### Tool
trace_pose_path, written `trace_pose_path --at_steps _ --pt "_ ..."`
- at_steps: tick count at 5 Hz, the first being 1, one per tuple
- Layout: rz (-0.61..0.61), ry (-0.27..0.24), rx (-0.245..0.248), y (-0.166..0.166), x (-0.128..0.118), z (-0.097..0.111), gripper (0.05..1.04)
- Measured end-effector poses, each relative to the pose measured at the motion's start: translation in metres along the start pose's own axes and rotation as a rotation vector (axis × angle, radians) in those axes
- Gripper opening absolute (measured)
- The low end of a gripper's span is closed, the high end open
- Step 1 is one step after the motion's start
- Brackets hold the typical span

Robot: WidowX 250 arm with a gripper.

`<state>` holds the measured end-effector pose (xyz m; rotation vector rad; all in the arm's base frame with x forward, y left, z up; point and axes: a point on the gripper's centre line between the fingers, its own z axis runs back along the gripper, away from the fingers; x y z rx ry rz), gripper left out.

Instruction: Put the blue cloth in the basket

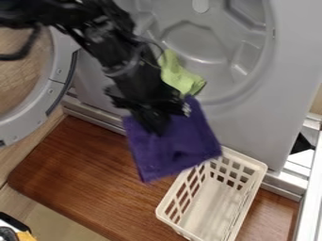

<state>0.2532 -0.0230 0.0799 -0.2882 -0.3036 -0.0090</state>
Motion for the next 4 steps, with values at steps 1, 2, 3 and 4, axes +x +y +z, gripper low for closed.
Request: trace_pose_path --at_steps 1,2,3,4 --pt "-0.024 0.026 -0.015 -0.007 -0.003 -0.017 0.062" --pt "-0.045 0.031 -0.023 -0.013 -0.003 -0.029 0.06" --pt "-0.062 0.05 -0.034 -0.014 -0.005 -0.045 0.06" --pt "-0.073 0.07 -0.045 -0.013 -0.008 -0.059 0.06"
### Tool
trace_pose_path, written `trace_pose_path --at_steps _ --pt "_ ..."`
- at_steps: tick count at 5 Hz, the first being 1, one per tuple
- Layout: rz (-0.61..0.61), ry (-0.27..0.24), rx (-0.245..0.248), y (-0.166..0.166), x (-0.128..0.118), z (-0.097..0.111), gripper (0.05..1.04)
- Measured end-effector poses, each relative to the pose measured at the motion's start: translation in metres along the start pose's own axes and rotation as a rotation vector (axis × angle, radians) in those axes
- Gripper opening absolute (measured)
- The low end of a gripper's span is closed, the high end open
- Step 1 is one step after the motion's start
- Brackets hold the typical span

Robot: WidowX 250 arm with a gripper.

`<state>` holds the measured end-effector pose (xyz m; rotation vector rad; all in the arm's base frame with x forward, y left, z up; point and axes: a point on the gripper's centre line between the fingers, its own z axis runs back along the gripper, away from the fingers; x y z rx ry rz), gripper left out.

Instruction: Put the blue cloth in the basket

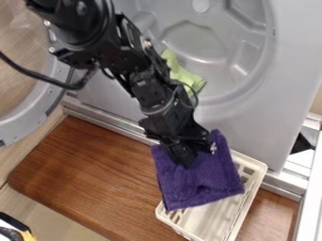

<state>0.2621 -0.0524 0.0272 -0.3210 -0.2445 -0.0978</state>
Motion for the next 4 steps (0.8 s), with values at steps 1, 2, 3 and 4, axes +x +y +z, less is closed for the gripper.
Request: trace_pose_path --at_steps 1,2,3,4 --pt "-0.007 0.012 0.011 0.004 0.001 -0.013 0.06" --pt "-0.023 0.035 0.006 0.003 0.001 -0.026 0.06" --pt "-0.036 0.038 0.007 0.005 0.004 -0.032 0.085" --pt "-0.047 0.046 0.015 0.004 0.004 -0.033 0.246"
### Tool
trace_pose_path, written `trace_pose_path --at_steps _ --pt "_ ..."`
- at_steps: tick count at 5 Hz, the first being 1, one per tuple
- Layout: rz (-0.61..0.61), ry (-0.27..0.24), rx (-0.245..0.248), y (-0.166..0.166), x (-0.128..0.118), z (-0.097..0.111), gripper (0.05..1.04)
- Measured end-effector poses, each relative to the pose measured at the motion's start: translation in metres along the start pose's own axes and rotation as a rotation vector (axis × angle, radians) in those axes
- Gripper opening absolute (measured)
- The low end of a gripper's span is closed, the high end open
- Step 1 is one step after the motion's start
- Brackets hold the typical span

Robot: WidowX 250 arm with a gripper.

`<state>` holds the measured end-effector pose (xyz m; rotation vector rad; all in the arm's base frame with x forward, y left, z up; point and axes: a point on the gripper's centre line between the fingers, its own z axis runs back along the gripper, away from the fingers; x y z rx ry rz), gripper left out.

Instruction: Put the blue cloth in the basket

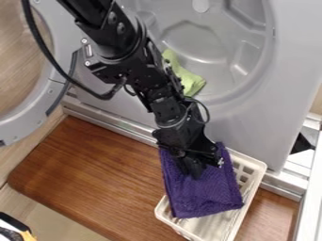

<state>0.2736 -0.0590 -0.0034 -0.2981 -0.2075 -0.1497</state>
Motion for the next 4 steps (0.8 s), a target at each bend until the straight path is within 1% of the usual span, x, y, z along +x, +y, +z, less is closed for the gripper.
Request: trace_pose_path --at_steps 1,2,3,4 --pt "-0.002 0.003 0.004 0.0006 -0.0004 0.0 0.518" --pt "0.0 0.002 0.023 0.0029 -0.0025 0.0019 0.827" --pt "0.007 -0.007 0.026 0.0027 -0.0037 0.0047 1.008" --pt "0.01 -0.006 0.023 0.003 -0.0062 0.0065 1.006"
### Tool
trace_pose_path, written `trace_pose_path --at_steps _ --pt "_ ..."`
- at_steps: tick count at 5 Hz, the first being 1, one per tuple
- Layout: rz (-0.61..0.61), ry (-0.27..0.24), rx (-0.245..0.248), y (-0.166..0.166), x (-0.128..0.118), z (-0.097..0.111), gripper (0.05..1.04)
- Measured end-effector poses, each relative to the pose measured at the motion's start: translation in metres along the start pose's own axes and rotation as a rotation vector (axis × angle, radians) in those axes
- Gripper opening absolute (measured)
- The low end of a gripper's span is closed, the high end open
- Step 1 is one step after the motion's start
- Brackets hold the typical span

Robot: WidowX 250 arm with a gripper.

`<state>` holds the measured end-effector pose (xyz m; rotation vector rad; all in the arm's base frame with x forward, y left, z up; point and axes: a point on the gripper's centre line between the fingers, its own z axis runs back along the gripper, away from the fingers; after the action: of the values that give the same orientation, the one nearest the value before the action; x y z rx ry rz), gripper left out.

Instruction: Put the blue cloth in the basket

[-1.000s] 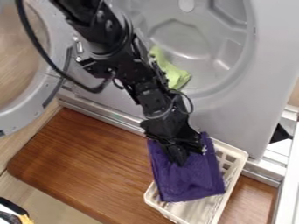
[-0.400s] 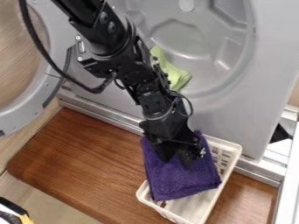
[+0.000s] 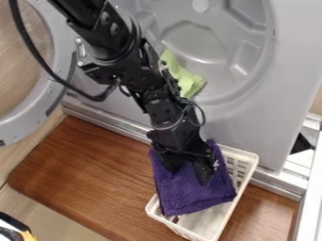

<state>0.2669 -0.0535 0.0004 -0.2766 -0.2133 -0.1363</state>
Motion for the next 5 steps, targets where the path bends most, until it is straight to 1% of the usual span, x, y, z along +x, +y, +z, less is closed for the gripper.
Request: trace_pose_path --at_steps 1,2,3,4,5 --pt "-0.001 -0.015 -0.008 -0.002 0.001 0.007 1.001" --pt "0.004 -0.035 -0.005 0.0 0.001 0.024 1.001" --pt "-0.01 -0.068 -0.004 -0.006 -0.003 0.05 1.001" --pt "-0.035 -0.141 -0.032 -0.017 -0.004 0.082 1.001" --pt "-0.029 -0.188 -0.037 -0.017 -0.007 0.109 1.001"
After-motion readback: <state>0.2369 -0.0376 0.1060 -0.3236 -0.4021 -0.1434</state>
